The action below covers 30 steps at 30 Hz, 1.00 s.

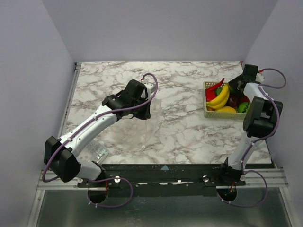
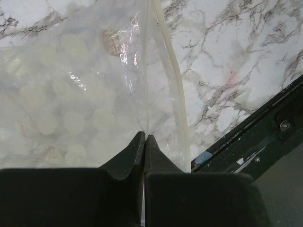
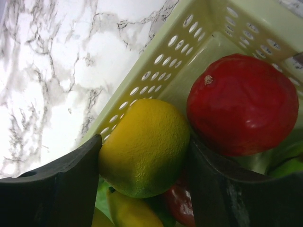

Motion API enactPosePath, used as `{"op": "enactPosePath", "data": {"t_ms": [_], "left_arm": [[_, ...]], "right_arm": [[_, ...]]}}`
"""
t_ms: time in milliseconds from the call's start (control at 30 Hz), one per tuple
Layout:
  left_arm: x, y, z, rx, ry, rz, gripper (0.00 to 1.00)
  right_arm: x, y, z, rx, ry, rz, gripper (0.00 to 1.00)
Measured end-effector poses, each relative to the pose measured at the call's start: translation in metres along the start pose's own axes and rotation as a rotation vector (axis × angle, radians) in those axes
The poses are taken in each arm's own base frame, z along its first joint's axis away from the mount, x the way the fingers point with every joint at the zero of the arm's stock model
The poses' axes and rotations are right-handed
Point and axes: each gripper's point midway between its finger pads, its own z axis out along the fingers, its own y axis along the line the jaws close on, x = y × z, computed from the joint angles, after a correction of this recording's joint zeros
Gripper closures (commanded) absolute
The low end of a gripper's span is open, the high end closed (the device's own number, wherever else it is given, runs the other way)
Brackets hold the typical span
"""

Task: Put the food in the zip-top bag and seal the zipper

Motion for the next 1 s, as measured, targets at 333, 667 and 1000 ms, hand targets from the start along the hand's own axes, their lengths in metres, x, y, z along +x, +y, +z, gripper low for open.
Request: {"op": "enactPosePath", "data": {"t_ms": [333, 667, 1000], "left_arm": [[0.000, 0.000, 0.000, 0.002, 0.000, 0.000, 1.00], [0.000, -0.005, -0.001, 0.046, 0.006, -0.009, 1.00], [-0.001, -0.006, 0.002, 0.070, 0.012, -0.013, 1.00]], "right_arm": [[-0.021, -0.001, -0.043, -0.021, -0.082, -0.040, 0.83], [0.003, -0.008, -0.128, -0.230, -0.114, -0.074, 0.96], [0.109, 0.031, -0.220, -0.644, 0.048, -0.255, 0.99]]}}
